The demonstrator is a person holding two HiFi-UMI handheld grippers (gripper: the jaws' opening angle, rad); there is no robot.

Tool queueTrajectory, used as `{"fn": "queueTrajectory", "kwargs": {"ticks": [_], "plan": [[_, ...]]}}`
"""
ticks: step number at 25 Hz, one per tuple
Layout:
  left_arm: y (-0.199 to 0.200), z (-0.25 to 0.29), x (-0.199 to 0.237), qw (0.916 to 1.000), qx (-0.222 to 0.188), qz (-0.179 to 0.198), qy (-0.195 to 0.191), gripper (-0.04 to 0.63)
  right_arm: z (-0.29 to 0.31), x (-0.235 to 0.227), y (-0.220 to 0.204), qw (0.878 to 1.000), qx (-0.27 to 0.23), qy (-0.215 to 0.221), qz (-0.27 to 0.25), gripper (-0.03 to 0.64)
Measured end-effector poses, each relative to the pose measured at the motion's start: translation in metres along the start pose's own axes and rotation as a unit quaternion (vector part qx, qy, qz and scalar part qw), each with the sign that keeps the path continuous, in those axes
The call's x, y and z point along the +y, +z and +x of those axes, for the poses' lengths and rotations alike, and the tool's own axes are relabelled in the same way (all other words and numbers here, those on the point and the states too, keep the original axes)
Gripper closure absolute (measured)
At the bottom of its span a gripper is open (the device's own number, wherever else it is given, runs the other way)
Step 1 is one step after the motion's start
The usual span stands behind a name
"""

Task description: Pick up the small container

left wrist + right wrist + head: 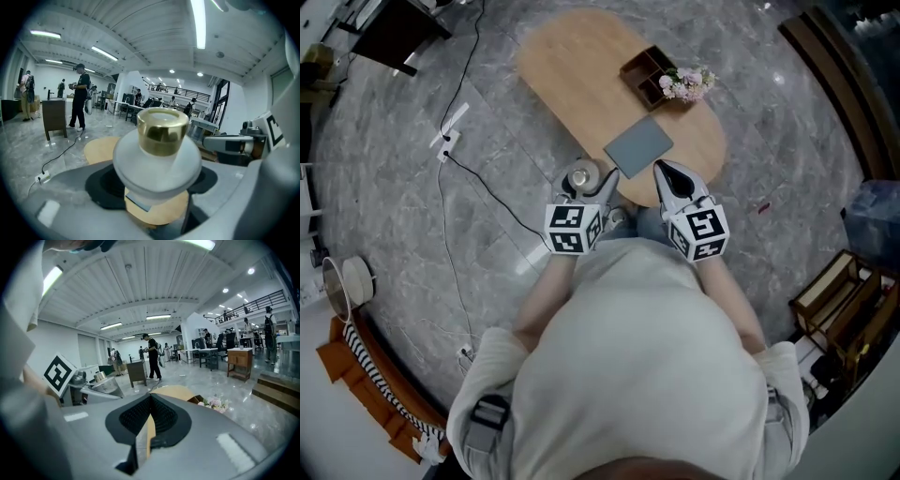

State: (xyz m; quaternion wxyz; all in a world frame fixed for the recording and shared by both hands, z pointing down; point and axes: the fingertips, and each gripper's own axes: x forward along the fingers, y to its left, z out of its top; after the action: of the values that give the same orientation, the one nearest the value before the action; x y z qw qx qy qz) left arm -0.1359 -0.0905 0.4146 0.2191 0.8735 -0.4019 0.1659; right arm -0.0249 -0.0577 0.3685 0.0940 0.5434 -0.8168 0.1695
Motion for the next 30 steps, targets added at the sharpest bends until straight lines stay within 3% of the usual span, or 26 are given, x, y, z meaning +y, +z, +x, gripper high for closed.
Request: {"fn": "queueTrajectory", "kwargs": {"ticks": [11, 30], "plan": [[0.009, -0.017, 0.002, 0.9999, -0.016, -0.003, -0.004, 0.244, -0.002, 0.006, 0.009, 1.000, -0.008, -0.005, -0.017, 0.620], [0.010, -0.004, 0.010, 0.9999, -0.009, -0.008, -0.005, 0.245, -0.002, -0.008, 0.005, 1.000, -0.008, -0.027, 0.006, 0.620]]}}
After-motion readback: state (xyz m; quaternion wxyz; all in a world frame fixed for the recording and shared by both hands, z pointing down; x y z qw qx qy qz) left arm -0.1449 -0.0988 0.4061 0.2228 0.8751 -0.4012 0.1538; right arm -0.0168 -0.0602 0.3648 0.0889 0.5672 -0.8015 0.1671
